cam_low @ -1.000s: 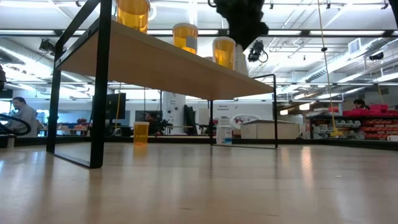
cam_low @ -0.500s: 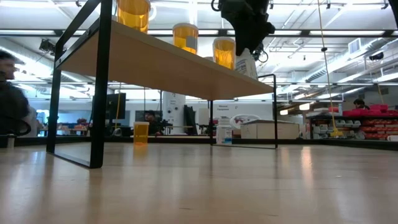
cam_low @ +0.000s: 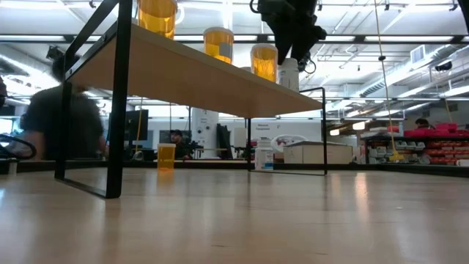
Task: Pick and place medicine bottles onto shelf by color
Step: Adjust the white pill bottle on the shelf, then put the orange pill bottle on the shelf
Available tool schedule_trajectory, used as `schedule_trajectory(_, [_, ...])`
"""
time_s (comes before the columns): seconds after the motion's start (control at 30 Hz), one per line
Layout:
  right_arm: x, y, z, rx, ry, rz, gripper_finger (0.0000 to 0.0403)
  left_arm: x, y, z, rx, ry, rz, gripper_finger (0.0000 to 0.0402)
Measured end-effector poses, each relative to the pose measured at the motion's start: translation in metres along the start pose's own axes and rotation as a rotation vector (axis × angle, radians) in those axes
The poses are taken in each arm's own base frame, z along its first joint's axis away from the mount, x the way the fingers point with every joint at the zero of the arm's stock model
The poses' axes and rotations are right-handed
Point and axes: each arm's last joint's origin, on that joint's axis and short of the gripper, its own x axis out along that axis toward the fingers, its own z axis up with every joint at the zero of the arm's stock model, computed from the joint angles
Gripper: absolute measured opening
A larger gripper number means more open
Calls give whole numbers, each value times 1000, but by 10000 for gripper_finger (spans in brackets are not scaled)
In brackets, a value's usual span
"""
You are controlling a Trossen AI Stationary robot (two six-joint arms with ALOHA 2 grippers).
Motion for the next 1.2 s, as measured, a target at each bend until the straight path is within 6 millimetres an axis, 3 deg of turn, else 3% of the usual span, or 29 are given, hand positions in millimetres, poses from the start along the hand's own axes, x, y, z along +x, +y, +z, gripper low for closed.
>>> schedule_trajectory(0.37, [-2, -3, -3, 31, 25, -17, 267, 0, 0, 0, -1, 0, 0, 293])
schedule_trajectory(0.67, [-28, -16, -8, 132, -42, 26, 286, 1, 4, 1, 3, -3, 11, 293])
schedule_trajectory(1.0, [-68, -46, -13, 267, -215, 30, 292, 16, 35, 8, -25, 37, 65, 284])
schedule_trajectory(1.2, [-81, -66, -13, 282, -270, 38, 292, 39, 63, 7, -28, 163, 161, 255])
